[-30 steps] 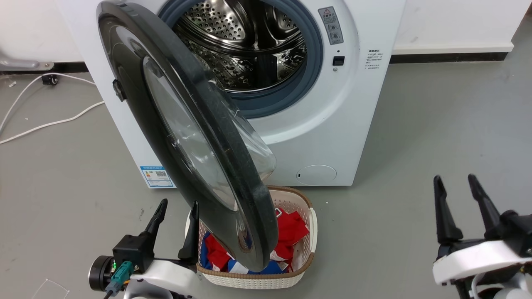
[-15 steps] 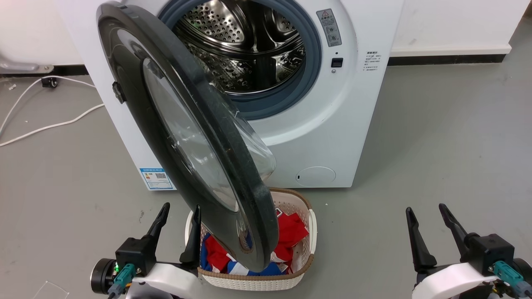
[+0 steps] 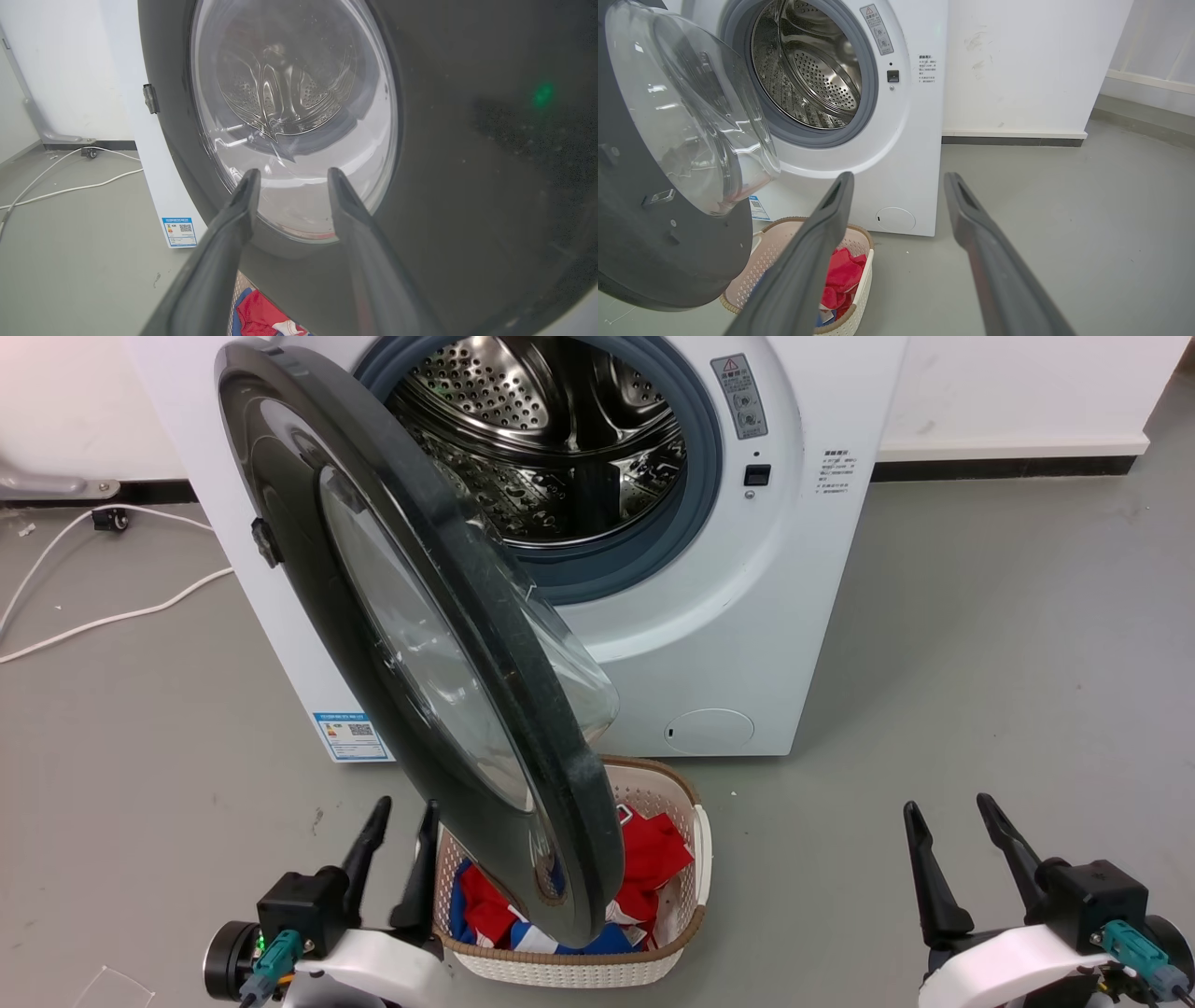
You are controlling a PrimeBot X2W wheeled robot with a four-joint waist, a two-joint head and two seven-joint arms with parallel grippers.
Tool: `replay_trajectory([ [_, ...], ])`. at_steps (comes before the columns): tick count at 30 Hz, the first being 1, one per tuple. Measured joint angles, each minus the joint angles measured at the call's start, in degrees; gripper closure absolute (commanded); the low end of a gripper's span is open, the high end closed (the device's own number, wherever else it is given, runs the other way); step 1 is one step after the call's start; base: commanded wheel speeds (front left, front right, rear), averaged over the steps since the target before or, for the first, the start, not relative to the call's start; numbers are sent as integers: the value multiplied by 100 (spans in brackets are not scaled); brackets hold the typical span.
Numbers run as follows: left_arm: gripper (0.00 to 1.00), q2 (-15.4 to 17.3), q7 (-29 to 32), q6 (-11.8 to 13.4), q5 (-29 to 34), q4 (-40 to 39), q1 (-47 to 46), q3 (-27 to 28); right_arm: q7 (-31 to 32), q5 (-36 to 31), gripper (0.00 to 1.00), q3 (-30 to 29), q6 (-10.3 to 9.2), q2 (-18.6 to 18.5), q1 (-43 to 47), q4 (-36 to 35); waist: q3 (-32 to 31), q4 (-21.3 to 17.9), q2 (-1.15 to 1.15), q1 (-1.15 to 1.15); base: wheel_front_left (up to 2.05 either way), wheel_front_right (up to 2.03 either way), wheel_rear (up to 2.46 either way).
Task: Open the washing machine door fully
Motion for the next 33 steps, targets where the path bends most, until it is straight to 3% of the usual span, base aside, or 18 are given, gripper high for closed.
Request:
replay_trajectory([
  [8,100,14,48,-15,-126,27,-2,3,-49,57,0,-21,0,1,-20,59,15,26,0,0,0,0,0],
  [14,100,48,138,78,-237,-412,-89,115,-58,63,0,-75,0,1,-70,82,31,85,0,0,0,0,0],
  [17,100,157,178,274,-147,-1215,-203,226,-102,56,0,-114,0,1,-70,82,35,141,0,0,0,0,0],
  [23,100,174,241,420,-71,-2442,-385,254,-100,63,0,-185,0,2,-66,69,31,223,0,0,0,0,0],
  [28,100,172,417,411,2,-3299,-659,85,-58,37,0,-278,0,3,-51,33,13,276,0,0,0,0,0],
  [33,100,91,847,168,0,-3895,-1044,-517,-42,21,0,-322,0,4,-36,-31,8,255,0,0,0,0,0],
])
